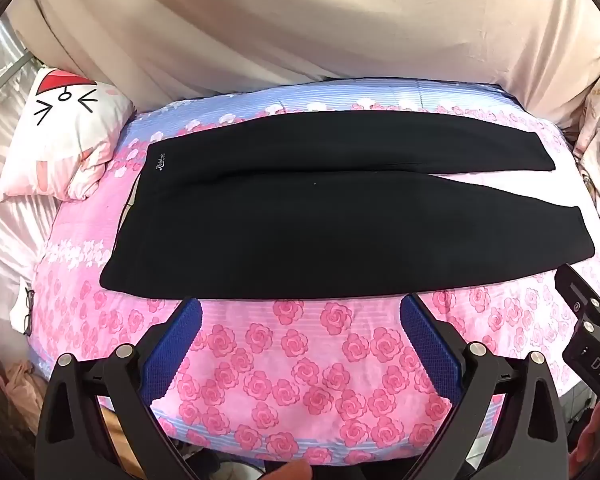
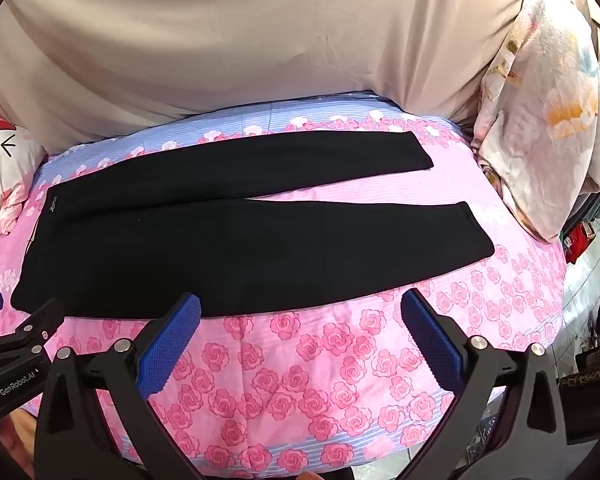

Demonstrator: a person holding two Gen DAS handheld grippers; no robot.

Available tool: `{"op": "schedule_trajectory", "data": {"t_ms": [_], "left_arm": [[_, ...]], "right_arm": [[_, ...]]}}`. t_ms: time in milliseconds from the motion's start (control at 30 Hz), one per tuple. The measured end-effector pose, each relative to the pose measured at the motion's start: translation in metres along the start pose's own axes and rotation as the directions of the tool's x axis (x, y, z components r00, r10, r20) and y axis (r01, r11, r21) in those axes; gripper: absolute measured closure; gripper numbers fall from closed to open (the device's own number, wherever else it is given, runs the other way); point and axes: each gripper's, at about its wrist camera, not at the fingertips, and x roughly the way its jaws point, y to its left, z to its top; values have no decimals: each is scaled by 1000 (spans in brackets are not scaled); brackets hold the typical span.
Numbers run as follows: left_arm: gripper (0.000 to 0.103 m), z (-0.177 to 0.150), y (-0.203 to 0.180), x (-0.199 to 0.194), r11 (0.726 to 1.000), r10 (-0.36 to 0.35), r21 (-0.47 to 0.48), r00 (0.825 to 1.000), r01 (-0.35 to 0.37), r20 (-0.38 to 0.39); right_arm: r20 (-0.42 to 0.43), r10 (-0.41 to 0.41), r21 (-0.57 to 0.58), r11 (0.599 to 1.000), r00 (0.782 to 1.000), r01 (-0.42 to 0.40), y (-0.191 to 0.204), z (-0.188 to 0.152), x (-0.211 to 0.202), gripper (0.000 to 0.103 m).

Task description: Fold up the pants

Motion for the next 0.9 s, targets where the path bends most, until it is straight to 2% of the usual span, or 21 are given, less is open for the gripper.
{"op": "schedule_trajectory", "data": {"t_ms": [900], "left_arm": [[5,7,0,6,1000,4,9,1000,-4,5]], "right_arm": [[-1,10,-3,1000,1000,-10,6,11,7,5]]}}
